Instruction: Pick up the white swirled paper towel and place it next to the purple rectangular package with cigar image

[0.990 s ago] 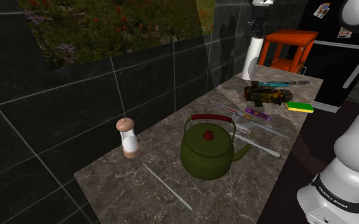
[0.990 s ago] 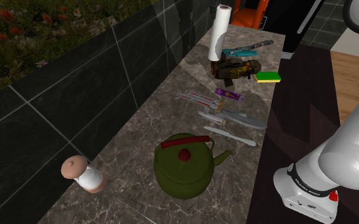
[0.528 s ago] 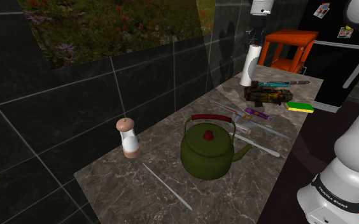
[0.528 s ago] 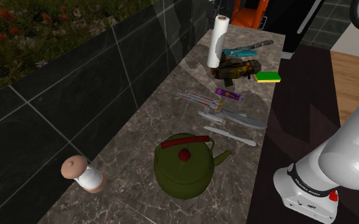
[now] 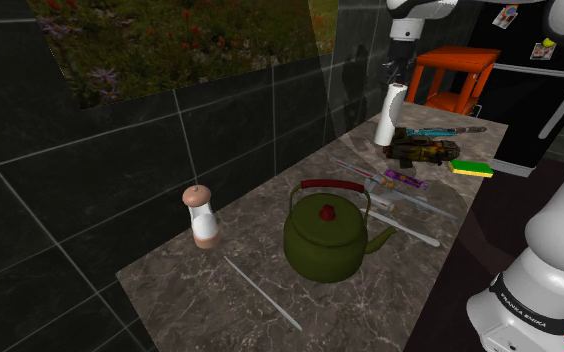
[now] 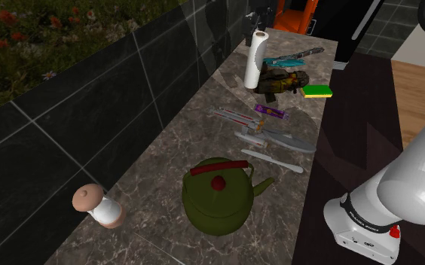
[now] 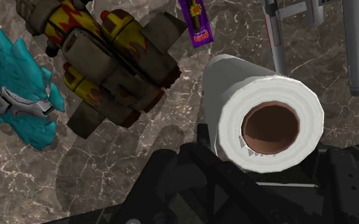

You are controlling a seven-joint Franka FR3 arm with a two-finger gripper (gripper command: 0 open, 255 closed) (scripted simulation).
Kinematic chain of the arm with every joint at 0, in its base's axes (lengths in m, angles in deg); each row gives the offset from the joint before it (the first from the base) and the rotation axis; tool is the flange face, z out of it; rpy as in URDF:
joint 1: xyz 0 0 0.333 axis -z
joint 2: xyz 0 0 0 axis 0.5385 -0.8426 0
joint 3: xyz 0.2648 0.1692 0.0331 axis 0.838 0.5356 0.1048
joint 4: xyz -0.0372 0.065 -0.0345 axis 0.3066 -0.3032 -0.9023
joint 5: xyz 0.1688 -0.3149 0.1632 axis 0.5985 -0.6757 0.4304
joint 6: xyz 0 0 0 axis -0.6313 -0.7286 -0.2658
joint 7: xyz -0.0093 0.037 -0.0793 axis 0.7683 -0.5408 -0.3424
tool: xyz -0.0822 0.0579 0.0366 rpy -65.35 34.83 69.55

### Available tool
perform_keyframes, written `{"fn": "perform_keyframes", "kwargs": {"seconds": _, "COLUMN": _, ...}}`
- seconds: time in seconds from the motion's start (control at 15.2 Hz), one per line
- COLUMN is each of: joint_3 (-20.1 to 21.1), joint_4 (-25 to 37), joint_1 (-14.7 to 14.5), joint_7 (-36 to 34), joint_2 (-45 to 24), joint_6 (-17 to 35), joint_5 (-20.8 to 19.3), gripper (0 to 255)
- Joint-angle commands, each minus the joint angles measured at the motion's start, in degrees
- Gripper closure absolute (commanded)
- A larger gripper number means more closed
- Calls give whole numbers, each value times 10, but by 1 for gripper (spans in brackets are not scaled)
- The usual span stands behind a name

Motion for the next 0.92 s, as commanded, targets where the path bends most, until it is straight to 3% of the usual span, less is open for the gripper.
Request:
{"fn": "perform_keyframes", "kwargs": {"seconds": 0.0, "joint_3": 0, "joint_4": -17, "joint_1": 0, "joint_7": 0, "joint_2": 1, "joint_6": 16, "joint_5": 0, "gripper": 255}}
{"fn": "perform_keyframes", "kwargs": {"seconds": 0.86, "joint_3": 1, "joint_4": -102, "joint_1": -1, "joint_7": 4, "joint_2": -10, "joint_6": 113, "joint_5": 2, "gripper": 255}}
